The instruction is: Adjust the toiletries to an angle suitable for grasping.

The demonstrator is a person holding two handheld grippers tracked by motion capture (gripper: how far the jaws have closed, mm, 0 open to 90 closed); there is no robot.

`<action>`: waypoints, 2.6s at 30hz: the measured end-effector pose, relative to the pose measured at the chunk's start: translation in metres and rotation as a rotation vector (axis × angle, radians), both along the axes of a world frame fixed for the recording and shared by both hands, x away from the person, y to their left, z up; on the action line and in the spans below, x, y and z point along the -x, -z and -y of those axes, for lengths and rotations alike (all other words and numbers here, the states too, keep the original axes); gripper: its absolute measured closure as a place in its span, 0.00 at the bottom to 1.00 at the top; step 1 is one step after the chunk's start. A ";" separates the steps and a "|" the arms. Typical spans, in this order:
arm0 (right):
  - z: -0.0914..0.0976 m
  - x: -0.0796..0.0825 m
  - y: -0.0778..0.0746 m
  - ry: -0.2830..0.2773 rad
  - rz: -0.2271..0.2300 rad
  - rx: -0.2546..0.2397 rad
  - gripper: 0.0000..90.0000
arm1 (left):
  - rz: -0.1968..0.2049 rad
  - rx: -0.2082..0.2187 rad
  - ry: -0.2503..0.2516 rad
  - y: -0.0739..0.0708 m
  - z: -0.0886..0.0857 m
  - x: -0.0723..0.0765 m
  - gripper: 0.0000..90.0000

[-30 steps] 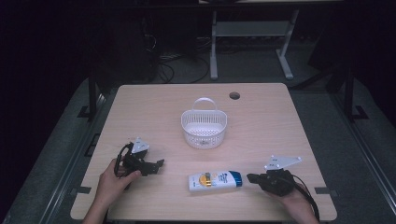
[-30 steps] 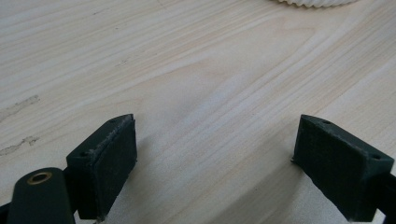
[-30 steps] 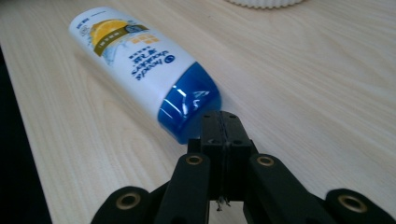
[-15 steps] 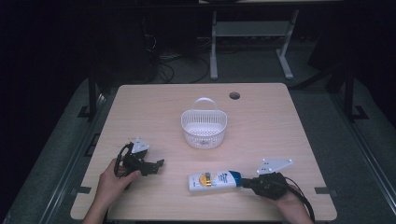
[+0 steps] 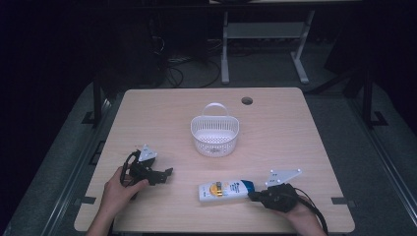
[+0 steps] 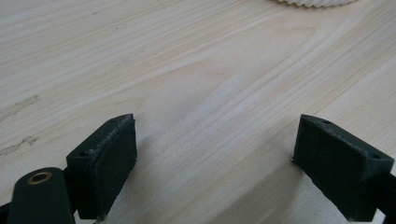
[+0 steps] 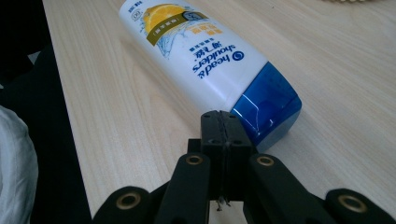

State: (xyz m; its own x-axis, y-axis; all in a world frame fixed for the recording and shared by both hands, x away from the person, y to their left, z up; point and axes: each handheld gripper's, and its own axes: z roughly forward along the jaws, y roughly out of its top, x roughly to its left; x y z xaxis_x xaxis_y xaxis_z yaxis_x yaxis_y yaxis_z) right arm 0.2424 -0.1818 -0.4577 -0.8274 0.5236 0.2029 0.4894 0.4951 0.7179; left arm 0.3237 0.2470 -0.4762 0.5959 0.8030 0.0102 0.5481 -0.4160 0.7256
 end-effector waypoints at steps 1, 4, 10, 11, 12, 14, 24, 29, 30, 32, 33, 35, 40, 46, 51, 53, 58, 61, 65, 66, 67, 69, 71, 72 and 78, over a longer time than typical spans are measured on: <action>0.000 0.000 0.000 0.000 0.000 0.000 0.99 | 0.000 0.000 0.000 0.000 0.000 0.000 0.14; 0.001 -0.002 0.001 0.004 -0.002 -0.003 0.99 | 0.000 0.000 0.000 0.000 0.000 0.000 0.14; 0.001 -0.006 0.002 0.014 -0.001 0.017 0.99 | -0.001 -0.003 0.002 0.000 0.000 0.000 0.14; 0.001 -0.007 0.002 0.015 0.002 0.019 0.99 | -0.001 -0.003 0.002 0.000 0.000 0.000 0.14; 0.001 -0.008 0.002 0.015 -0.004 0.020 0.99 | -0.001 -0.003 0.002 0.000 0.000 0.000 0.14; 0.000 -0.012 0.001 0.015 0.001 0.034 0.99 | -0.001 -0.003 0.002 0.000 0.000 0.000 0.14; -0.003 -0.029 0.002 0.043 0.005 0.043 0.99 | -0.001 -0.001 0.001 0.000 0.000 0.000 0.14; -0.005 -0.035 0.001 0.056 0.010 0.047 1.00 | -0.001 -0.001 0.001 0.000 0.000 0.000 0.14; -0.006 -0.036 0.001 0.060 0.010 0.049 1.00 | -0.001 -0.001 0.001 0.000 0.000 0.000 0.14; -0.008 -0.040 0.000 0.067 0.016 0.055 1.00 | -0.001 -0.001 0.001 0.000 0.000 0.000 0.14; -0.008 -0.040 0.000 0.067 0.016 0.055 1.00 | -0.001 -0.001 0.001 0.000 0.000 0.000 0.14; -0.009 -0.044 0.000 0.077 0.018 0.055 1.00 | -0.001 -0.001 0.001 0.000 0.000 0.000 0.14; -0.013 -0.055 0.001 0.099 0.023 0.057 1.00 | -0.001 -0.001 0.001 0.000 0.000 0.000 0.14; -0.016 -0.063 0.002 0.118 0.023 0.054 1.00 | -0.001 -0.002 0.001 0.000 0.000 0.000 0.14; -0.016 -0.067 0.004 0.137 0.015 0.051 1.00 | -0.002 -0.002 -0.001 0.000 0.000 0.000 0.14; -0.017 -0.069 0.005 0.140 0.016 0.057 1.00 | 0.000 -0.003 -0.004 0.000 0.000 0.000 0.14; -0.019 -0.074 0.006 0.155 0.017 0.059 1.00 | 0.000 -0.002 -0.006 0.000 0.001 0.000 0.14; -0.019 -0.073 0.003 0.156 0.020 0.041 1.00 | -0.001 -0.003 -0.007 0.000 0.001 0.000 0.14; -0.020 -0.069 -0.004 0.167 0.005 0.009 1.00 | -0.001 -0.002 -0.013 0.000 0.002 -0.001 0.14; -0.021 -0.068 -0.006 0.168 0.007 0.004 1.00 | -0.001 -0.003 -0.014 0.000 0.002 -0.001 0.14; -0.023 -0.067 -0.008 0.166 0.006 0.000 1.00 | -0.001 -0.003 -0.014 0.000 0.002 -0.001 0.14; -0.027 -0.065 -0.012 0.162 0.001 -0.007 1.00 | -0.001 -0.002 -0.014 0.000 0.003 -0.001 0.14; -0.032 -0.062 -0.016 0.146 0.018 -0.007 1.00 | -0.001 -0.002 -0.014 0.000 0.003 -0.001 0.14; -0.035 -0.062 -0.017 0.143 0.011 -0.014 1.00 | -0.001 -0.002 -0.014 0.000 0.003 -0.001 0.14; -0.051 -0.062 -0.024 0.101 0.001 -0.027 0.99 | -0.001 -0.002 -0.014 0.000 0.002 -0.001 0.14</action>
State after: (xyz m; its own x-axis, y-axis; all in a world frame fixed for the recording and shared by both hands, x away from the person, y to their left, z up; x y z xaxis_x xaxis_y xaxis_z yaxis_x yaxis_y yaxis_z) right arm 0.3040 -0.1312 -0.4333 -0.7708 0.5988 0.2174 0.5353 0.4237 0.7307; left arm 0.3247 0.2446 -0.4761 0.5848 0.8111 0.0109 0.5548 -0.4097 0.7241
